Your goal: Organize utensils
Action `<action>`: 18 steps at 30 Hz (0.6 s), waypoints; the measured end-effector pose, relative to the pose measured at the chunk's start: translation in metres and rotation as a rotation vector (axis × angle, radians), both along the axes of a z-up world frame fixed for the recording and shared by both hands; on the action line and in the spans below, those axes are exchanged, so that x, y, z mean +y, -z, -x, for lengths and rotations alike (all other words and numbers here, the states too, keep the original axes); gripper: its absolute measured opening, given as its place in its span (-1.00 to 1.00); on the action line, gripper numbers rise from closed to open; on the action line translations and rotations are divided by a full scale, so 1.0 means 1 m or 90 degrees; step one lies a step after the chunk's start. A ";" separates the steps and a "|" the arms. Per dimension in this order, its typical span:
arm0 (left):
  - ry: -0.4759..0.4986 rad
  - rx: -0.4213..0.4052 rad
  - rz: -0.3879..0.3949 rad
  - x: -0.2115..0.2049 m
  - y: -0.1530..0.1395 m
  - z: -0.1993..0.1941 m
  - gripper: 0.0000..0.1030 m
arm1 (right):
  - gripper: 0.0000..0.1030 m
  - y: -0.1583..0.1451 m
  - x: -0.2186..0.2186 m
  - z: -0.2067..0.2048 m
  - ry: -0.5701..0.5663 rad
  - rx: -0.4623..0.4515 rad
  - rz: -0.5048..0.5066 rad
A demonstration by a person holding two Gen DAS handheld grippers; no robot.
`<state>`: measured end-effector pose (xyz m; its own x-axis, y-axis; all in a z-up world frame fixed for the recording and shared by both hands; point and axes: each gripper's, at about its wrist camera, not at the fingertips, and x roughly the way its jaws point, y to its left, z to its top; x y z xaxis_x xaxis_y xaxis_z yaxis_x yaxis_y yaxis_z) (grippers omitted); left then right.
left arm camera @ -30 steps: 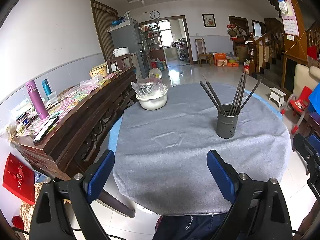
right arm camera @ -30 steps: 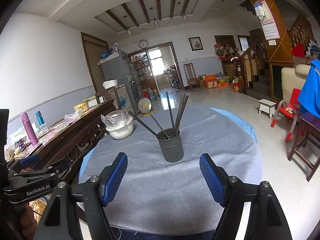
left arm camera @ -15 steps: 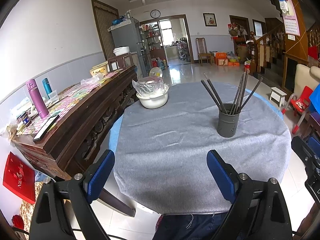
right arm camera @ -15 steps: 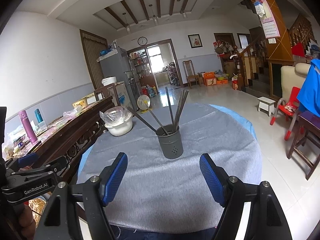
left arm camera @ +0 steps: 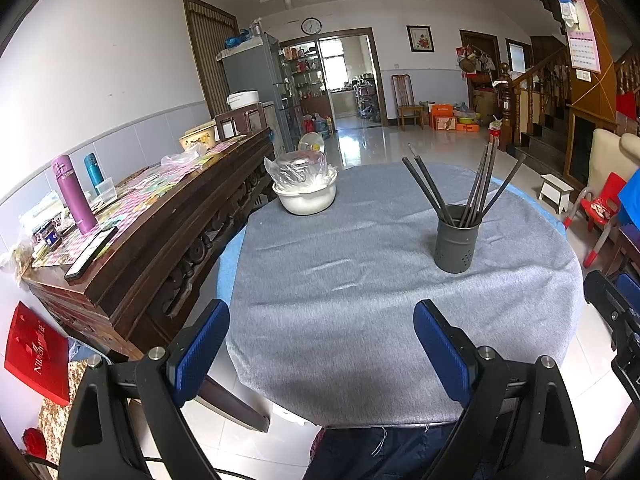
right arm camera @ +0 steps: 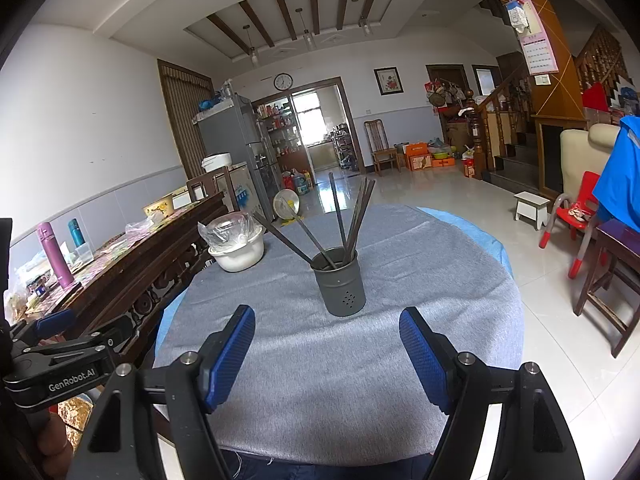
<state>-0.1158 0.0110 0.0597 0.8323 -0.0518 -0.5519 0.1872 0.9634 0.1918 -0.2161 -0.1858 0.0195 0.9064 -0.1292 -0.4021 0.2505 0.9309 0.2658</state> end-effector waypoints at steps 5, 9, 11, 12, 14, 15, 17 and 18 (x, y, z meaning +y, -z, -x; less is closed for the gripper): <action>-0.002 0.000 0.000 0.000 0.001 0.000 0.81 | 0.52 -0.001 0.001 0.001 0.000 0.002 0.000; -0.002 0.000 -0.001 0.001 0.001 -0.001 0.81 | 0.52 -0.001 0.001 0.001 0.000 0.002 -0.001; -0.001 0.002 0.000 0.001 0.001 0.000 0.81 | 0.52 -0.001 0.001 0.001 0.000 0.001 0.000; -0.001 0.002 0.000 0.001 0.002 0.000 0.81 | 0.52 -0.001 0.001 0.001 0.001 0.001 0.000; -0.001 0.002 0.000 0.001 0.002 -0.001 0.81 | 0.52 -0.001 0.001 0.001 0.001 0.002 0.000; 0.000 0.003 0.001 0.001 0.002 -0.001 0.81 | 0.52 -0.001 0.001 0.002 0.001 0.001 -0.001; 0.000 0.003 0.001 0.000 0.002 -0.001 0.81 | 0.52 -0.001 0.001 0.002 0.001 0.001 0.001; 0.000 0.004 0.001 0.000 0.002 -0.001 0.81 | 0.52 -0.001 0.001 0.001 0.001 0.002 0.001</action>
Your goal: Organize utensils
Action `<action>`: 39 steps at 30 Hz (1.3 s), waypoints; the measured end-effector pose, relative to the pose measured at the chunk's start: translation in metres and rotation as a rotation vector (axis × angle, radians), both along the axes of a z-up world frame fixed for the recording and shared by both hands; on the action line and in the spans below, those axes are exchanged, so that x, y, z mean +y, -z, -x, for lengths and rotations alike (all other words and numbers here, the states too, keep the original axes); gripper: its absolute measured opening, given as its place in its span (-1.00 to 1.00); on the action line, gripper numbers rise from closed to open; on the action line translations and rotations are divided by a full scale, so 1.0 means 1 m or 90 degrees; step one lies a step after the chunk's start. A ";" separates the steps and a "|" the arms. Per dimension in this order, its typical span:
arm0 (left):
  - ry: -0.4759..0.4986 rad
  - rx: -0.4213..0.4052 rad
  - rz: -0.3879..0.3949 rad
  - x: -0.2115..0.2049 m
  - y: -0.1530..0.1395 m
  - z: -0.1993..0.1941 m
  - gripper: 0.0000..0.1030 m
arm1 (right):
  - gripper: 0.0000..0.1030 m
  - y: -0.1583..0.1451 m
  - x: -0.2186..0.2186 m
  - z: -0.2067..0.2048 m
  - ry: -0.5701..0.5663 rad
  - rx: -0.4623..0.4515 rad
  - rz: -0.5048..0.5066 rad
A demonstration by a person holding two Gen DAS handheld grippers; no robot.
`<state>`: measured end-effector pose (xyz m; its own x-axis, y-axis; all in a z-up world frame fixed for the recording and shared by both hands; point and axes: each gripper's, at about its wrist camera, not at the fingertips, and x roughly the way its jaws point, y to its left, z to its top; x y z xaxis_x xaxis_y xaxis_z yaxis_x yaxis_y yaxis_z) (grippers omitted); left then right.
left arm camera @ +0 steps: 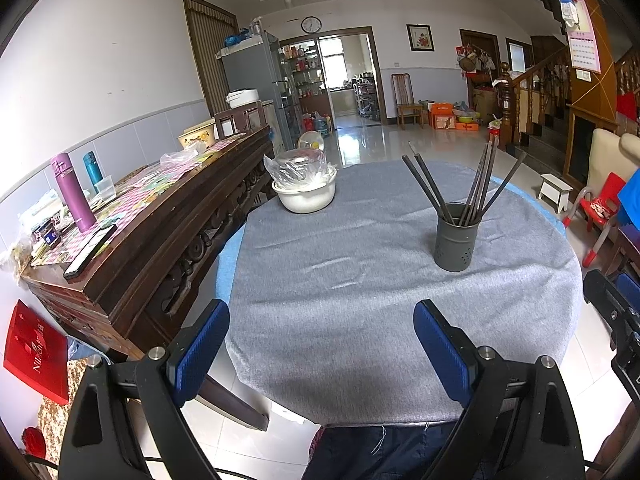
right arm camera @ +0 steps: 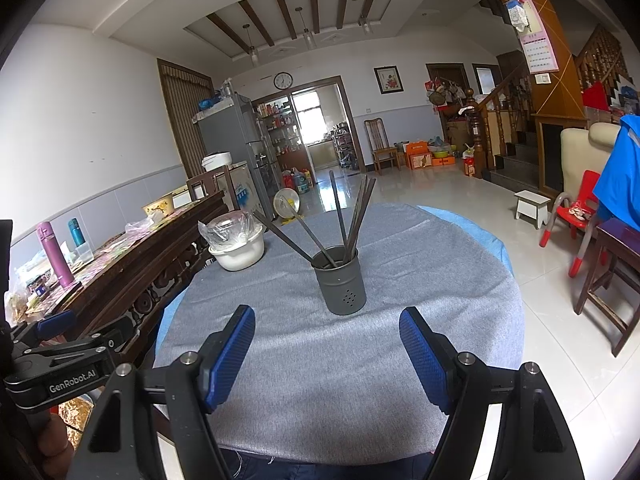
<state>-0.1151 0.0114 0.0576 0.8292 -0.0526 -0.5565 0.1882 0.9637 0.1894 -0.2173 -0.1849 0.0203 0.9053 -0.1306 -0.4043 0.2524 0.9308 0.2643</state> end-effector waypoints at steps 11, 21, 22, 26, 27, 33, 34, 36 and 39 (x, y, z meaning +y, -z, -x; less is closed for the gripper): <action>0.001 0.001 0.000 0.000 0.000 0.001 0.81 | 0.52 0.001 0.000 0.000 -0.002 0.002 -0.003; 0.002 0.003 0.001 0.000 0.000 0.002 0.81 | 0.52 0.001 0.000 0.000 -0.001 0.001 -0.003; 0.002 0.002 0.001 0.000 0.000 0.002 0.81 | 0.52 0.001 0.000 0.000 -0.001 0.001 -0.003; 0.002 0.002 0.000 0.000 0.000 0.002 0.81 | 0.52 0.000 0.000 0.000 0.000 -0.001 -0.002; 0.002 0.002 0.000 0.000 0.000 0.001 0.81 | 0.52 -0.001 0.000 0.000 0.000 -0.001 -0.002; 0.002 0.002 -0.001 -0.001 0.000 0.001 0.81 | 0.52 -0.001 0.000 -0.001 -0.002 0.001 -0.003; 0.002 0.002 -0.001 -0.001 0.000 0.001 0.81 | 0.52 -0.002 0.001 -0.001 -0.002 0.001 -0.002; 0.002 0.002 -0.001 -0.001 0.000 0.001 0.81 | 0.52 -0.002 0.001 -0.002 -0.002 0.001 -0.003; 0.002 0.002 -0.001 -0.001 -0.001 0.001 0.81 | 0.52 -0.002 0.001 -0.002 -0.002 0.001 -0.003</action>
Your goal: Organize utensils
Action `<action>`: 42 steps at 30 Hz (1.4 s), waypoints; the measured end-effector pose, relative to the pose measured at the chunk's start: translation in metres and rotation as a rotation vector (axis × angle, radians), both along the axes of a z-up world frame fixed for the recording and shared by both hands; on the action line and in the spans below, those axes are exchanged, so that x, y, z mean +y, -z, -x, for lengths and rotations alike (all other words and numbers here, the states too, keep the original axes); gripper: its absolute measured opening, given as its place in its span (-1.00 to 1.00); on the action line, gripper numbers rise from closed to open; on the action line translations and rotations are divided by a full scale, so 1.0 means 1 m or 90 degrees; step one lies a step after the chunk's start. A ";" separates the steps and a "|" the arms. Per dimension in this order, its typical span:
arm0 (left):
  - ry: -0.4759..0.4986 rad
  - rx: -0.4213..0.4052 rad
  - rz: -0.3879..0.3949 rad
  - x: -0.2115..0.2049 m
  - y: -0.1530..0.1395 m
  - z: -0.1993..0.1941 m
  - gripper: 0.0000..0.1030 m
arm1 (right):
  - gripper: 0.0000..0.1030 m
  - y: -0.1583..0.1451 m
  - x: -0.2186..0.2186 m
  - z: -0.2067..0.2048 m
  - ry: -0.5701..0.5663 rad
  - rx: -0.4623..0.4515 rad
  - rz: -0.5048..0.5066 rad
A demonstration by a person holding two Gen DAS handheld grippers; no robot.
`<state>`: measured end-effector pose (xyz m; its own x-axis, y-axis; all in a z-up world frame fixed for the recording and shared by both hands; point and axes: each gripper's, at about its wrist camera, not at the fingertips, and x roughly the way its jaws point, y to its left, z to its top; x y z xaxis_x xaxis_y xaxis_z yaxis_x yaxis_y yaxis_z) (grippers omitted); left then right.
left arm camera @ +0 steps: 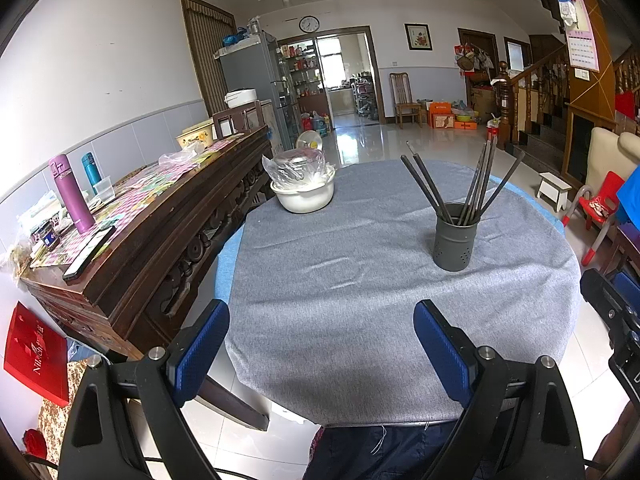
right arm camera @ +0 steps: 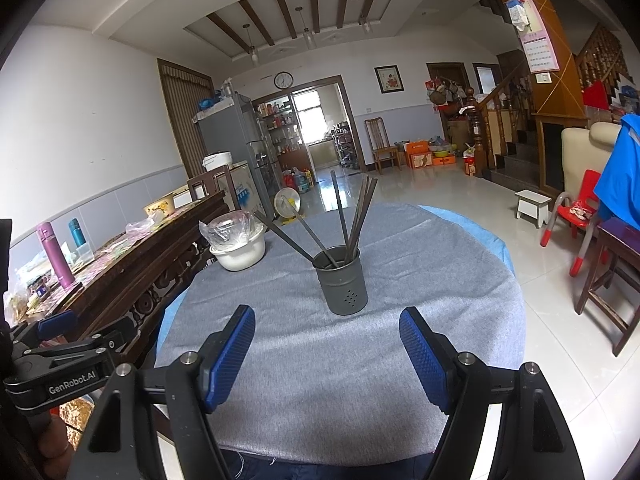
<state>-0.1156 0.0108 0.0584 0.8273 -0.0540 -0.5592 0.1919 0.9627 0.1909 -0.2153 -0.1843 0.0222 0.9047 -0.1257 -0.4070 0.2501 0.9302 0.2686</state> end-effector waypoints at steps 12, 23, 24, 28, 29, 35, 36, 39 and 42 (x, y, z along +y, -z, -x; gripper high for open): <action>0.002 0.004 0.001 0.001 0.001 -0.001 0.81 | 0.52 0.000 0.000 0.000 0.001 -0.001 0.000; 0.002 0.007 0.002 0.003 0.003 -0.002 0.81 | 0.52 0.000 0.001 0.000 0.005 -0.003 0.000; 0.002 0.007 0.002 0.003 0.003 -0.002 0.81 | 0.52 0.001 0.001 0.001 0.005 -0.003 -0.001; 0.003 0.010 0.003 0.004 0.002 -0.003 0.81 | 0.52 0.001 0.002 0.001 0.004 -0.003 0.002; 0.002 0.010 0.002 0.004 0.002 -0.003 0.81 | 0.52 0.000 0.003 0.000 0.005 -0.003 0.002; 0.001 0.011 0.006 0.004 0.004 -0.006 0.81 | 0.52 -0.001 0.003 -0.002 0.007 -0.001 0.006; 0.000 0.011 0.006 0.004 0.004 -0.007 0.81 | 0.52 -0.002 0.003 -0.002 0.008 -0.001 0.007; -0.001 0.016 0.008 0.004 0.007 -0.013 0.81 | 0.52 -0.002 0.000 -0.010 0.009 0.005 0.005; -0.006 0.022 0.009 0.004 0.011 -0.022 0.81 | 0.52 0.000 -0.002 -0.018 0.009 0.013 0.005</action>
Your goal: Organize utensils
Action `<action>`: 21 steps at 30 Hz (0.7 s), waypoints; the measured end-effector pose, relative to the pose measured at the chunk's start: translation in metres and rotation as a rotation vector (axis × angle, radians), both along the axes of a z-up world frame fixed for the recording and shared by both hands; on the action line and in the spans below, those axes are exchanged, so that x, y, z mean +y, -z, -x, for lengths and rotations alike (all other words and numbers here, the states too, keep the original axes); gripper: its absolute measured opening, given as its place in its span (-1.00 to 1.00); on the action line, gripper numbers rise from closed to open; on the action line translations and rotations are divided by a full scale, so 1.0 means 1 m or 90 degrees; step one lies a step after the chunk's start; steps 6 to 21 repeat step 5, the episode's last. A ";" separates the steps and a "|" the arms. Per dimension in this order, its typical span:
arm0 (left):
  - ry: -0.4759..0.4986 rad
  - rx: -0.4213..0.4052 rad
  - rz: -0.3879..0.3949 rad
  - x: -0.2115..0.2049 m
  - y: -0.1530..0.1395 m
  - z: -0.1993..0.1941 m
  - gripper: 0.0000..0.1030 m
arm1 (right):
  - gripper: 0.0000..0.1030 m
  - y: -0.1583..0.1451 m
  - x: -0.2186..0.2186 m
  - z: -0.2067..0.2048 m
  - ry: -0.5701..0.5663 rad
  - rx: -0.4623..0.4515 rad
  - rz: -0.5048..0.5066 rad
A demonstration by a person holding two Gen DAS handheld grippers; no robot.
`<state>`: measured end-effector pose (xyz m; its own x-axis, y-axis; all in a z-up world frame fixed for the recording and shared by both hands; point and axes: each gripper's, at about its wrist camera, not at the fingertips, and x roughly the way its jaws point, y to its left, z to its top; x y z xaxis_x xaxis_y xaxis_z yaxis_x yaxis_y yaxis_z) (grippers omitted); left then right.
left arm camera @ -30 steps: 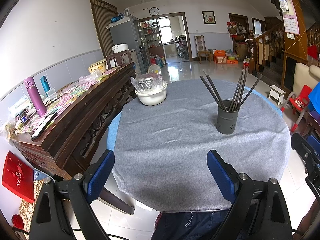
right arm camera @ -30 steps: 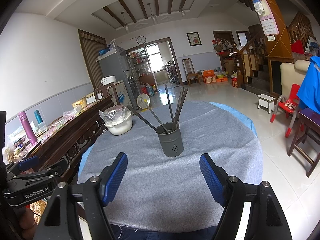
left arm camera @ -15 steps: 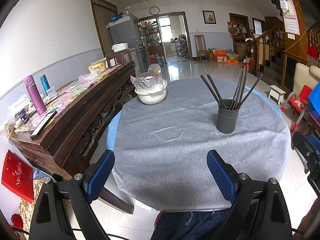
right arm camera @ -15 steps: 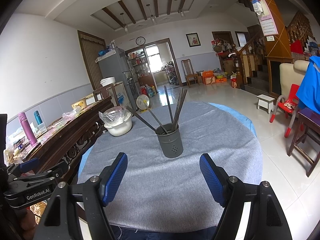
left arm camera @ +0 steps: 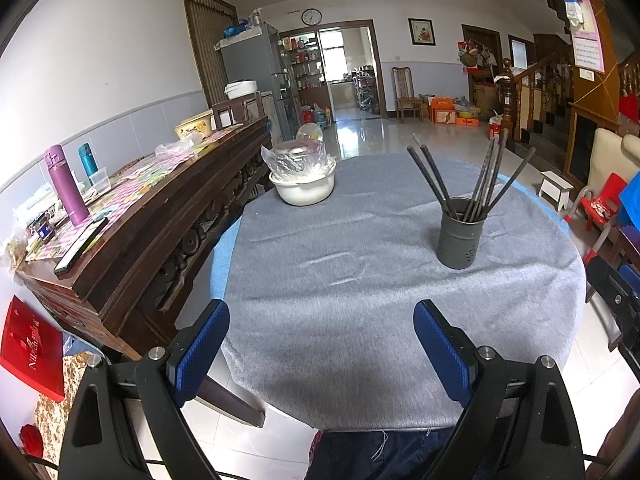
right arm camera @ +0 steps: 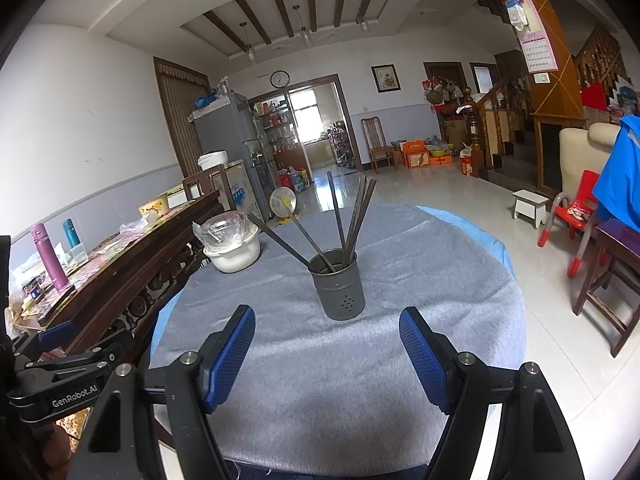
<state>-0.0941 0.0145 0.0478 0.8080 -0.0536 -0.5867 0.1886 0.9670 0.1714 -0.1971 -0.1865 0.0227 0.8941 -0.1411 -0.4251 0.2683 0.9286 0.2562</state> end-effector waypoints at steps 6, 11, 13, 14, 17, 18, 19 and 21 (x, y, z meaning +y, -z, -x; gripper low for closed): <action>0.000 0.021 0.003 -0.003 0.011 -0.019 0.81 | 0.52 0.010 -0.011 -0.021 0.006 0.019 -0.003; 0.000 0.021 0.003 -0.003 0.011 -0.019 0.81 | 0.52 0.010 -0.011 -0.021 0.006 0.019 -0.003; 0.000 0.021 0.003 -0.003 0.011 -0.019 0.81 | 0.52 0.010 -0.011 -0.021 0.006 0.019 -0.003; 0.000 0.021 0.003 -0.003 0.011 -0.019 0.81 | 0.52 0.010 -0.011 -0.021 0.006 0.019 -0.003; 0.000 0.021 0.003 -0.003 0.011 -0.019 0.81 | 0.52 0.010 -0.011 -0.021 0.006 0.019 -0.003; 0.000 0.021 0.003 -0.003 0.011 -0.019 0.81 | 0.52 0.010 -0.011 -0.021 0.006 0.019 -0.003; 0.000 0.021 0.003 -0.003 0.011 -0.019 0.81 | 0.52 0.010 -0.011 -0.021 0.006 0.019 -0.003; 0.000 0.021 0.003 -0.003 0.011 -0.019 0.81 | 0.52 0.010 -0.011 -0.021 0.006 0.019 -0.003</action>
